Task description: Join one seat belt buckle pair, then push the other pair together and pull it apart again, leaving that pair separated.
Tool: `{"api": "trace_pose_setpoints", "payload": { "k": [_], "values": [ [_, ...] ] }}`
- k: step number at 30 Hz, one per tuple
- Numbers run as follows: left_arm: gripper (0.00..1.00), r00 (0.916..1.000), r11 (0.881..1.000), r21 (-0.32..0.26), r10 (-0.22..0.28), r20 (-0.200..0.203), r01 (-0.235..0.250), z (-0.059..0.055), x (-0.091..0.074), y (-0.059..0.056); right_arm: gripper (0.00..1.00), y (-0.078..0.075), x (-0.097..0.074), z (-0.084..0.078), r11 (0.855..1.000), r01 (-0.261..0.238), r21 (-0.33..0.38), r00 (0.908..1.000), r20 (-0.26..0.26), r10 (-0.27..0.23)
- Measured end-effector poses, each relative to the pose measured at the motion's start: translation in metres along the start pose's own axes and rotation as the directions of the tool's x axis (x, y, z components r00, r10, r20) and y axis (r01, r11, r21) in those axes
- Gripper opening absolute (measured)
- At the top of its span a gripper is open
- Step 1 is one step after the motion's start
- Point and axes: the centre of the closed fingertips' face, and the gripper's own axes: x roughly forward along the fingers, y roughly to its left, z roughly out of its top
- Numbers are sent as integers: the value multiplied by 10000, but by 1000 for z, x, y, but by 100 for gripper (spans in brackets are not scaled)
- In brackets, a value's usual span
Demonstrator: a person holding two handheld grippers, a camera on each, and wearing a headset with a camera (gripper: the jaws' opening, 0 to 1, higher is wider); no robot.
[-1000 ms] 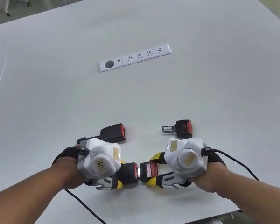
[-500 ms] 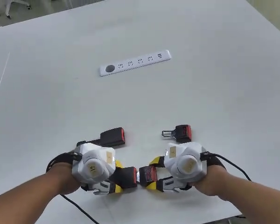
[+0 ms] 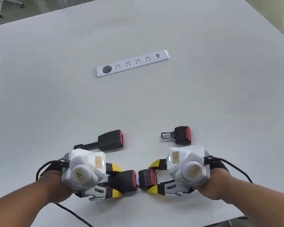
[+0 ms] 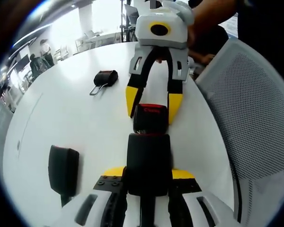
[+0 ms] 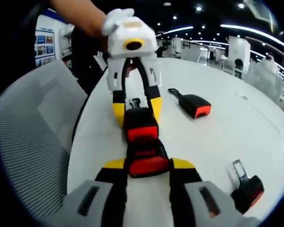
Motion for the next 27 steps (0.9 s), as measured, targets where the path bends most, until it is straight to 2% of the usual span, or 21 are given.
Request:
{"api": "trace_pose_setpoints", "payload": {
  "k": [6,14,27],
  "values": [
    [33,9993,9997,-252,-61,361,70,1,-1,0,33,1,0,-1,9995,88,294,9992,378,-99],
    [33,9979,9995,-314,-86,638,107,0,0,-1,33,0,0,0,9992,93,386,9985,529,-113],
    [33,9969,9994,-283,-151,769,174,2,1,-2,33,1,0,0,9981,87,602,9978,655,-126]
  ]
}}
